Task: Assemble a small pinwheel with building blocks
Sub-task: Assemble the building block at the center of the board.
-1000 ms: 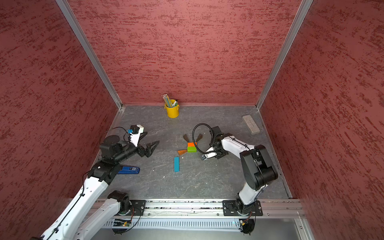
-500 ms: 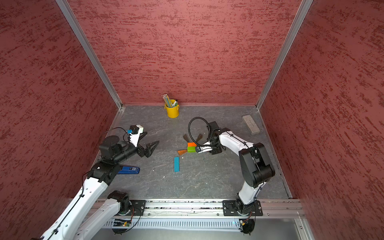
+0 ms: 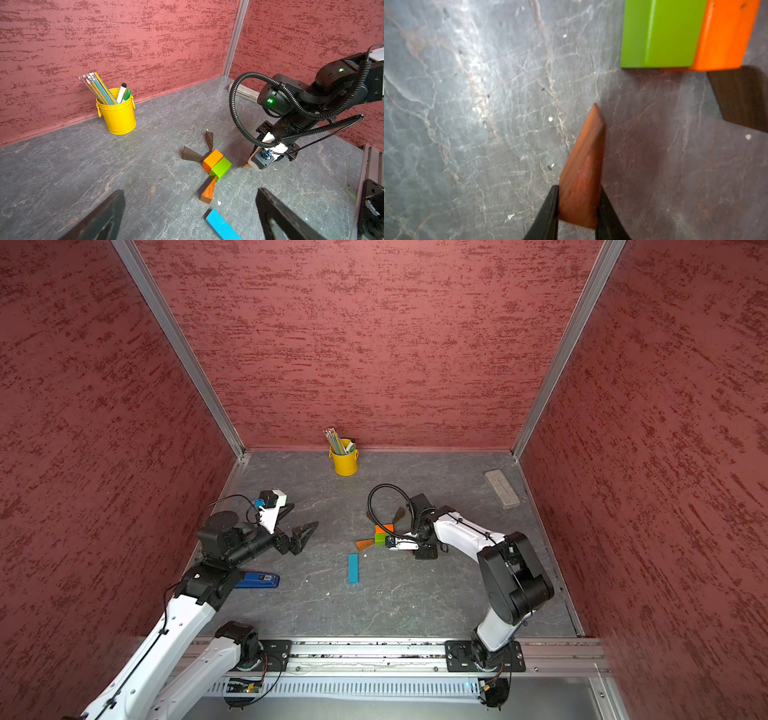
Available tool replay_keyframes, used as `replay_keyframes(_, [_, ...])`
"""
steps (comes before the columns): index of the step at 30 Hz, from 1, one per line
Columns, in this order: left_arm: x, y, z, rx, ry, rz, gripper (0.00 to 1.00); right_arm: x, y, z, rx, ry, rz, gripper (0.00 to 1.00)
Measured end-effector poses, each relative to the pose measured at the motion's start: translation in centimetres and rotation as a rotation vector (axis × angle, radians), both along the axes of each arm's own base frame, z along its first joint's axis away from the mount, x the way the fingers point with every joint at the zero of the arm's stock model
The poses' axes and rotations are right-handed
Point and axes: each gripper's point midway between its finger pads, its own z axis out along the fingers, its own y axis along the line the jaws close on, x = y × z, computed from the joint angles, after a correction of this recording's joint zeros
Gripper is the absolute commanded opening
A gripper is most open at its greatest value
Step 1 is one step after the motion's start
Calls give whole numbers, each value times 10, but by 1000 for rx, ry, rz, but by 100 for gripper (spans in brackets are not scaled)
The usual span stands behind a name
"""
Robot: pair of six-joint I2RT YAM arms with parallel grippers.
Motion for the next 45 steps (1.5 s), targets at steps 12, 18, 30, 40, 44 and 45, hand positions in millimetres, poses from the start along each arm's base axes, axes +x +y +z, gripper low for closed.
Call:
replay_keyframes(12, [1,0,-7,8,27,4,100,13,8,-12,8,38,-139,20])
replay_keyframes(18, [1,0,-7,7,27,1,100,16,13,-12,11,41,-150,20])
replay_keyframes(30, [1,0,-7,7,28,0,100,20,19,-13,1,48,-147,26])
replay_keyframes(40, [1,0,-7,6,28,-1,100,19,18,-20,-21,56,-149,40])
replay_keyframes(44, [1,-1,-7,6,28,-4,100,19,18,-19,-21,54,-148,40])
replay_keyframes(45, [1,-1,-7,6,28,-4,100,19,18,-19,-21,53,-148,40])
